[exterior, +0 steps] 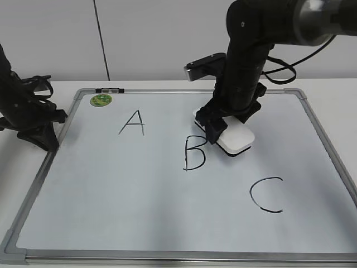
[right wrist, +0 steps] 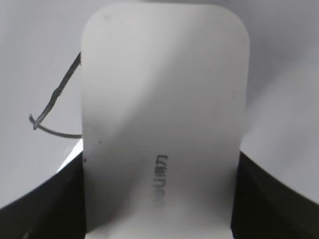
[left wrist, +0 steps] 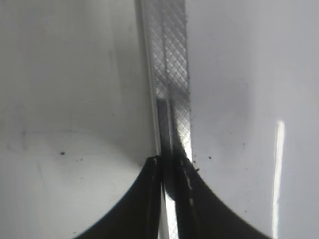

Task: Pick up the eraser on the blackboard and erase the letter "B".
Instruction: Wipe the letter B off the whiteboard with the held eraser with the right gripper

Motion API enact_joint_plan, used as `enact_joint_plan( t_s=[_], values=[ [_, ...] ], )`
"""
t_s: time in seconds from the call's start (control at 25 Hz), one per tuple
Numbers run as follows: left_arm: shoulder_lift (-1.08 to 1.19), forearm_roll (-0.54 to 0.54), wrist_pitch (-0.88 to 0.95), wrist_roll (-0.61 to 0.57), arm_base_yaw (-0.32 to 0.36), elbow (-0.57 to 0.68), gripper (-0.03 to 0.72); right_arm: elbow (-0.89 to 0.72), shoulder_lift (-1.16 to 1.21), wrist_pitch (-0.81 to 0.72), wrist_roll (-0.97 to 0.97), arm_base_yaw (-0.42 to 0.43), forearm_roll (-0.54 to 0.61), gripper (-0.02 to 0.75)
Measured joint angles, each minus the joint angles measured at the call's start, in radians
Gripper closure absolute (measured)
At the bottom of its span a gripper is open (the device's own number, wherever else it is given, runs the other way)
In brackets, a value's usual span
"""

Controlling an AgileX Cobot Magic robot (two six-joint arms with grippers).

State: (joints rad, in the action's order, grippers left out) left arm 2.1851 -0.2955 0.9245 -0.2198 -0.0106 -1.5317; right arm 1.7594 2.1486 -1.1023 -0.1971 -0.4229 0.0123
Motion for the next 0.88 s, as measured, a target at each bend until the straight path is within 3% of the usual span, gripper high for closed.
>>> enact_joint_plan(
  t_s=[0.4,0.88],
  values=[
    [0.000,0.000,0.001,0.000,0.000,0.000,0.653,0.071,0.142,0.038,-0.088,-0.004,-0.002,0.207],
    [0.000,0.000,0.001,0.000,0.000,0.000,0.653,0.077,0.150,0.104,-0.096,-0.004,-0.029,0.208]
  ],
)
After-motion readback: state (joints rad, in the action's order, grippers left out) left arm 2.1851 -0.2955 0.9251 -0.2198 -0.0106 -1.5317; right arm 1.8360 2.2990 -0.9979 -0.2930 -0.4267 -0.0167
